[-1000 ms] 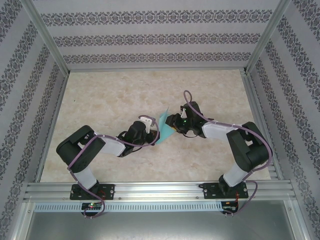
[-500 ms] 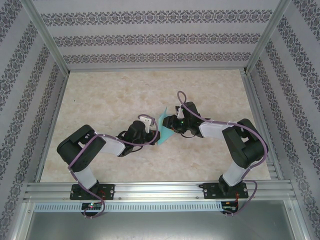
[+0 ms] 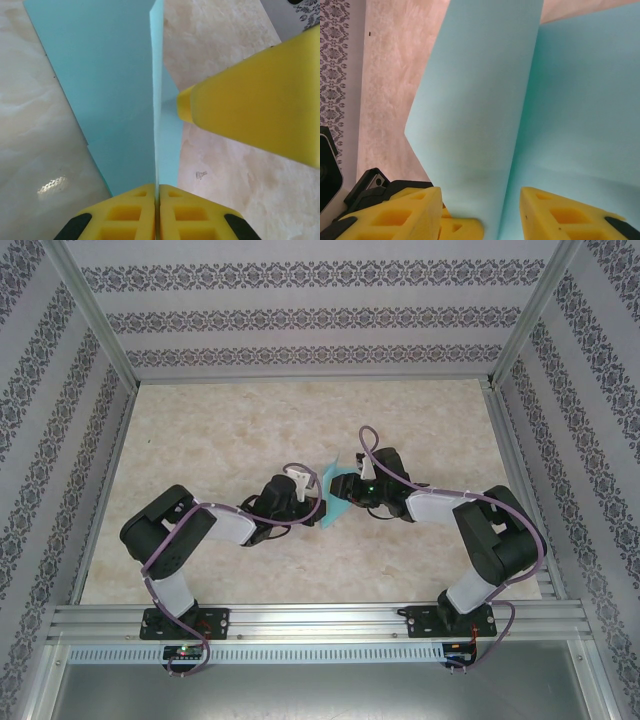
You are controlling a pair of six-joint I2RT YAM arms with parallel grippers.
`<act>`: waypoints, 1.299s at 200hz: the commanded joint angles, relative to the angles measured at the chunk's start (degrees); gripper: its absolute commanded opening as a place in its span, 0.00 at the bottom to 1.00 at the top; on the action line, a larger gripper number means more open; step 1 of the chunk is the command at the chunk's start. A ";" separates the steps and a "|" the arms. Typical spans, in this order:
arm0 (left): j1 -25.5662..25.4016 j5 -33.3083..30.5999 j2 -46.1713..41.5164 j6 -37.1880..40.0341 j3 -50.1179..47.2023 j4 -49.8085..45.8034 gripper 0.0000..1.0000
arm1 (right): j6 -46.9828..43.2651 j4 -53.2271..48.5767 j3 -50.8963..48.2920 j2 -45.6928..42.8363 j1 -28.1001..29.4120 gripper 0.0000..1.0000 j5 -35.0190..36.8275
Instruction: Fold a paper plane with a square sheet of paper (pick it up from the middle)
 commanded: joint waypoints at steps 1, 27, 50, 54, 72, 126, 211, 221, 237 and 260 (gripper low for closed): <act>0.53 1.98 0.92 2.75 2.51 -4.23 0.11 | -1.68 2.10 -1.20 -1.09 -0.72 0.45 1.26; 0.56 2.64 1.48 3.67 3.67 -6.35 0.11 | -1.75 2.72 -2.14 -1.82 -1.51 0.45 1.43; 0.56 3.05 2.53 3.72 4.71 -7.53 0.10 | -2.20 2.65 -2.72 -2.23 -1.95 0.45 1.27; 0.52 3.30 2.80 3.65 4.85 -7.67 0.10 | -2.27 2.64 -2.81 -2.29 -1.99 0.45 1.27; 0.43 3.72 3.52 3.27 5.25 -7.64 0.10 | -2.29 2.85 -3.32 -2.47 -2.35 0.45 1.18; 0.46 4.18 4.76 1.77 6.24 -8.43 0.10 | -1.71 2.98 -2.77 -1.29 -2.77 0.47 0.77; 0.56 3.27 5.14 0.18 6.93 -10.10 0.11 | -3.08 0.53 0.64 3.63 -2.61 0.48 0.52; 0.56 3.15 5.13 0.19 7.04 -10.31 0.11 | -3.08 0.49 0.95 3.97 -2.61 0.48 0.40; 0.56 3.17 5.22 0.09 7.08 -10.54 0.11 | -2.99 0.45 1.27 4.49 -2.53 0.48 0.39; 0.54 3.17 5.22 0.00 7.14 -10.71 0.11 | -2.91 -0.10 1.66 5.30 -2.47 0.48 0.74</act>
